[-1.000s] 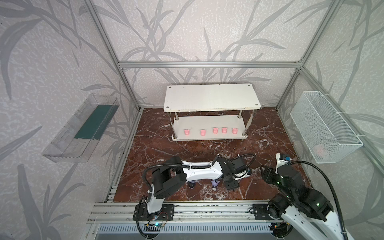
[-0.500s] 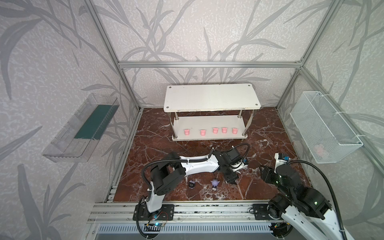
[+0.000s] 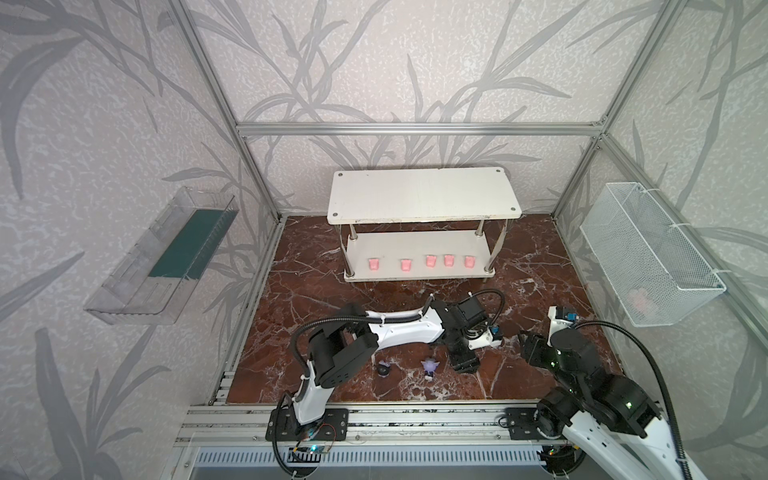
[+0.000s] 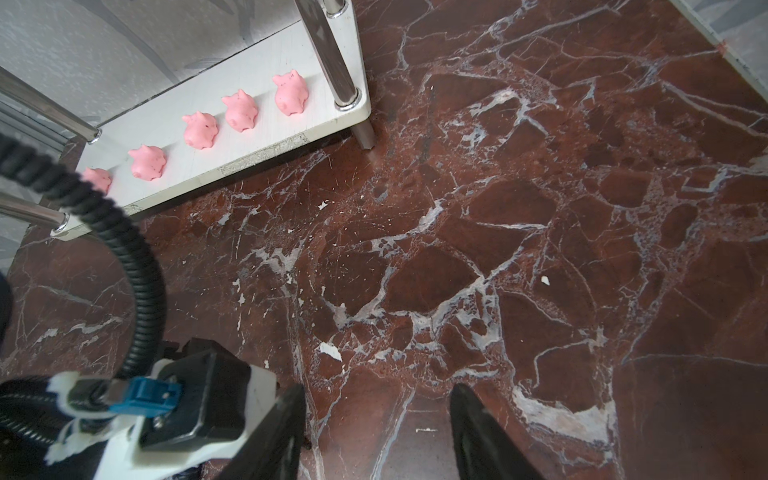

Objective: Place and organize the plastic toys onto the shelf
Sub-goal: 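Lower the left gripper onto the black-and-purple figure and close on it, then lift the figure off the floor with the left gripper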

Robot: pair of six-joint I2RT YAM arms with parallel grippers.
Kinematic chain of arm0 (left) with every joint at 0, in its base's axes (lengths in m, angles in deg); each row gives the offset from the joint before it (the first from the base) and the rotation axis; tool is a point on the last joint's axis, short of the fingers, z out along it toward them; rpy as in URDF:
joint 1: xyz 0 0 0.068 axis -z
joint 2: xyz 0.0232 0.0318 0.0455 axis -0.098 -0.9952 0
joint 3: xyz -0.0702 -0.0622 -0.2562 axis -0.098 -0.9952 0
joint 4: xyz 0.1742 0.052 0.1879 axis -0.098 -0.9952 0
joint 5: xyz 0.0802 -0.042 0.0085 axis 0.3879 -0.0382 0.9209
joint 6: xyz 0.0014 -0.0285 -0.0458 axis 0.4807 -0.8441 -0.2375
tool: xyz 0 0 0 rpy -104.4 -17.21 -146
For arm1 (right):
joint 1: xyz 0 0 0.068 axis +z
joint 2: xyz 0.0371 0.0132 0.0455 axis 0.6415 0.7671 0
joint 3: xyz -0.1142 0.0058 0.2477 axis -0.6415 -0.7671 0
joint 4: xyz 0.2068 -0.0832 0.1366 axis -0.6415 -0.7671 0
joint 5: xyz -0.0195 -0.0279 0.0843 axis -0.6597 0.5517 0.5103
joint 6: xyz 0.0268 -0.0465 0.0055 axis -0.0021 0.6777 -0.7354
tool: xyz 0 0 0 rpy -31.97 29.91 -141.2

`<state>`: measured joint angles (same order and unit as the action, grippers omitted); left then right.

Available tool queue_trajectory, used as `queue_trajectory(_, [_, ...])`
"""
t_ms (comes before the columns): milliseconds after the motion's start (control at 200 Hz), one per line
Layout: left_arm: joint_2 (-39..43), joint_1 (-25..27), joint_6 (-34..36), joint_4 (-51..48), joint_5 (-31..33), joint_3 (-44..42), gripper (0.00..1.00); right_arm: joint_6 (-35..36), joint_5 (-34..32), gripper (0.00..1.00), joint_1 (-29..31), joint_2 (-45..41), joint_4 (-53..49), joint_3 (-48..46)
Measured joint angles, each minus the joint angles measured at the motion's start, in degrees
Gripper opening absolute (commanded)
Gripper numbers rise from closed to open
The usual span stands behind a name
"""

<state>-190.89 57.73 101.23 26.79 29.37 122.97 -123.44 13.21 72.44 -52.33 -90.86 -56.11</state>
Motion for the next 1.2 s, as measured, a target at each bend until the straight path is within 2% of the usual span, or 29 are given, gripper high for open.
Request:
queue_trajectory(255, [-2.73, 0.00, 1.49, -2.95, -0.09, 2.64, 0.68, 0.00, 0.02, 0.57, -0.33, 0.07, 0.22, -0.11])
queue_trajectory(505, [-4.22, 0.00, 2.58, -5.31, 0.00, 3.93, 0.60, 0.00, 0.09, 0.57, -0.68, 0.17, 0.83, -0.76])
queue_trajectory(770, [-4.61, 0.00, 3.08, -6.19, 0.02, 4.68, 0.48, 0.00, 0.37, 0.57, -1.33, 0.76, 1.18, -1.38])
queue_trajectory(974, [-4.72, -0.04, 3.52, -6.51, -0.37, 5.60, 0.34, 0.02, 0.61, 0.57, -1.70, 1.03, 1.68, -1.70])
queue_trajectory(1074, [-4.72, -0.11, 3.63, -6.75, -0.61, 5.84, 0.35, 0.04, 0.81, 0.57, -1.90, 1.27, 2.10, -1.86])
queue_trajectory(1199, [-4.87, -0.35, 3.87, -7.39, -0.63, 5.84, 0.45, 0.09, 1.20, 0.57, -2.21, 1.90, 2.80, -1.92])
